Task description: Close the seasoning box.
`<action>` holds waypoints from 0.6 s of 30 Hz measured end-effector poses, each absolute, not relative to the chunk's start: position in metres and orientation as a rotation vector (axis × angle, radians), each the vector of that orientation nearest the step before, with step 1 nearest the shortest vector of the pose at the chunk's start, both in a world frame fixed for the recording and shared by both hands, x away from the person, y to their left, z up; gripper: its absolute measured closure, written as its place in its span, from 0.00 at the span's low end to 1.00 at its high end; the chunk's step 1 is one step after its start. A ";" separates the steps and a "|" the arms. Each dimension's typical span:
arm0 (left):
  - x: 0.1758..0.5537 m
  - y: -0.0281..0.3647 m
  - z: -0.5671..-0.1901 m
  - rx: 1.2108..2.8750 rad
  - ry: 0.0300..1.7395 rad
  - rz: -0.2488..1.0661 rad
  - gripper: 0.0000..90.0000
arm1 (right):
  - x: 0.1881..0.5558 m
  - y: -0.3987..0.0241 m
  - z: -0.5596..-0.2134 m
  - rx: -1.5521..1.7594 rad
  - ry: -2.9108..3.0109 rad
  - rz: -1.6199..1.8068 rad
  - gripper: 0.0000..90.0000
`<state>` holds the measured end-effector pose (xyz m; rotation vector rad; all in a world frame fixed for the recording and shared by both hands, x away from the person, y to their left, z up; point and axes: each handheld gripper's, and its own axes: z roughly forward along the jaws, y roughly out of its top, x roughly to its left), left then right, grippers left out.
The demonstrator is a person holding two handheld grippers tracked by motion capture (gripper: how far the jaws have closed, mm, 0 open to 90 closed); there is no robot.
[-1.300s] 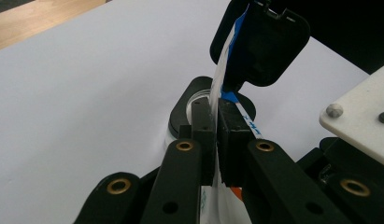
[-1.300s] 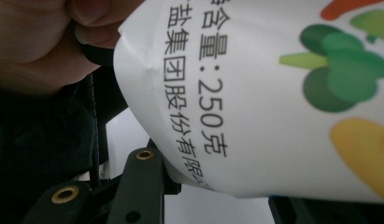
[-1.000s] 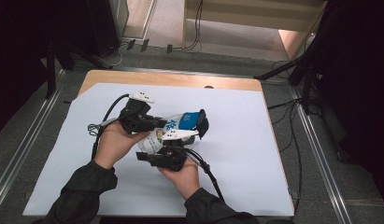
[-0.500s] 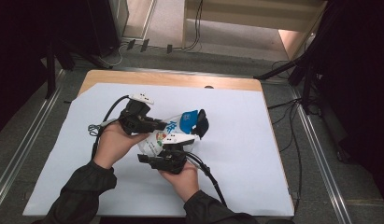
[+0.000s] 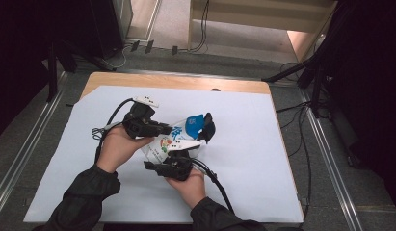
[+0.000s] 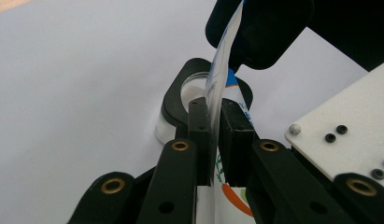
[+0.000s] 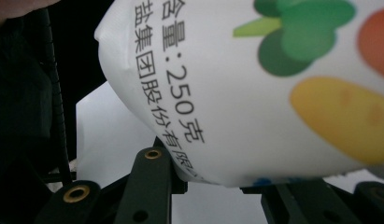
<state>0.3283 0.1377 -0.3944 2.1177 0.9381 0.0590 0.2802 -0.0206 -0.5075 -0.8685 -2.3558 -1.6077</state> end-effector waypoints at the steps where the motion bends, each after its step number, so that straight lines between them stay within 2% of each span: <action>1: 0.329 0.138 -0.395 2.120 0.939 0.058 0.95 | 0.280 -0.021 -0.508 -0.870 -2.358 -1.604 0.80; 18: 0.332 0.135 -0.399 2.123 0.922 0.029 0.92 | 0.279 -0.022 -0.517 -0.885 -2.388 -1.580 0.80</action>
